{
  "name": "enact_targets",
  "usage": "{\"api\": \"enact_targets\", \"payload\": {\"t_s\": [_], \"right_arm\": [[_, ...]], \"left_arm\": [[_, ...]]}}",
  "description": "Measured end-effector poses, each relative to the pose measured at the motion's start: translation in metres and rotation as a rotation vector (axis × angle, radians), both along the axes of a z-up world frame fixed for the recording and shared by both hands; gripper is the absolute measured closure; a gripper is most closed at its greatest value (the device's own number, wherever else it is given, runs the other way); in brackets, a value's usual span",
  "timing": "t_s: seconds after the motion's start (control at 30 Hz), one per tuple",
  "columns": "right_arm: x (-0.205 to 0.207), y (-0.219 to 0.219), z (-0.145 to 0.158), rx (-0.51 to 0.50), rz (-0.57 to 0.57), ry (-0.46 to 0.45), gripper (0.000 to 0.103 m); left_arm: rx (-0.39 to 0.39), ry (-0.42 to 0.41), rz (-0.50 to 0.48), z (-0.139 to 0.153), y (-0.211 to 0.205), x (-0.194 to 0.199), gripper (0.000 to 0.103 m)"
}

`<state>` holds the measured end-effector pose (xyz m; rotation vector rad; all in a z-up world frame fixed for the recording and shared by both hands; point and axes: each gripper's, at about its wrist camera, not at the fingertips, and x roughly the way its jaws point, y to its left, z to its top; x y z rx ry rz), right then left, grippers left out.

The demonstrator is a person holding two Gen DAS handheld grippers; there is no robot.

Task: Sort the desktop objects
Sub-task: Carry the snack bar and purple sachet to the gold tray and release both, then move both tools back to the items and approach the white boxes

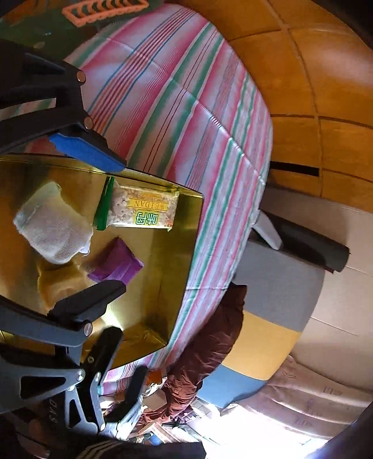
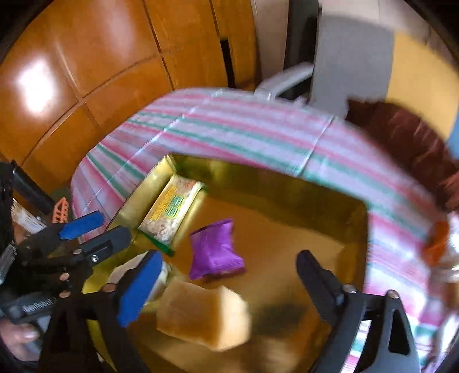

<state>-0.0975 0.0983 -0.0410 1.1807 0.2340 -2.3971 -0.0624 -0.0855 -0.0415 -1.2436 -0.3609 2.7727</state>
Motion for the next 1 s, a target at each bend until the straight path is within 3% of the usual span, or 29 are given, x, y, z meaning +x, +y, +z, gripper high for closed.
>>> {"api": "enact_targets", "payload": {"t_s": [0.1,0.23,0.3,0.4,0.5,0.73,1.0], "right_arm": [[0.025,0.004,0.017,0.068,-0.019,0.181,0.0],[0.038,0.017,0.024,0.16,-0.095,0.262,0.0],[0.039,0.024,0.021,0.151,-0.082,0.218,0.0],[0.04,0.05,0.021,0.023,-0.113,0.141,0.0],[0.042,0.07,0.021,-0.011,-0.143,0.108,0.001],[0.053,0.116,0.012,-0.065,-0.218,0.04,0.026],[0.067,0.17,-0.004,-0.064,-0.269,-0.027,0.027]], "left_arm": [[-0.014,0.061,-0.004,0.015,0.008,0.014,0.024],[-0.081,0.178,-0.01,0.041,0.025,0.032,0.023],[-0.098,0.226,-0.039,0.051,0.036,0.039,0.021],[-0.095,0.239,-0.11,0.058,0.055,0.044,0.02],[-0.041,0.197,-0.194,0.053,0.072,0.042,0.02],[0.0,0.08,-0.31,0.037,0.109,0.038,0.02],[-0.019,0.018,-0.383,0.027,0.143,0.041,0.02]]}}
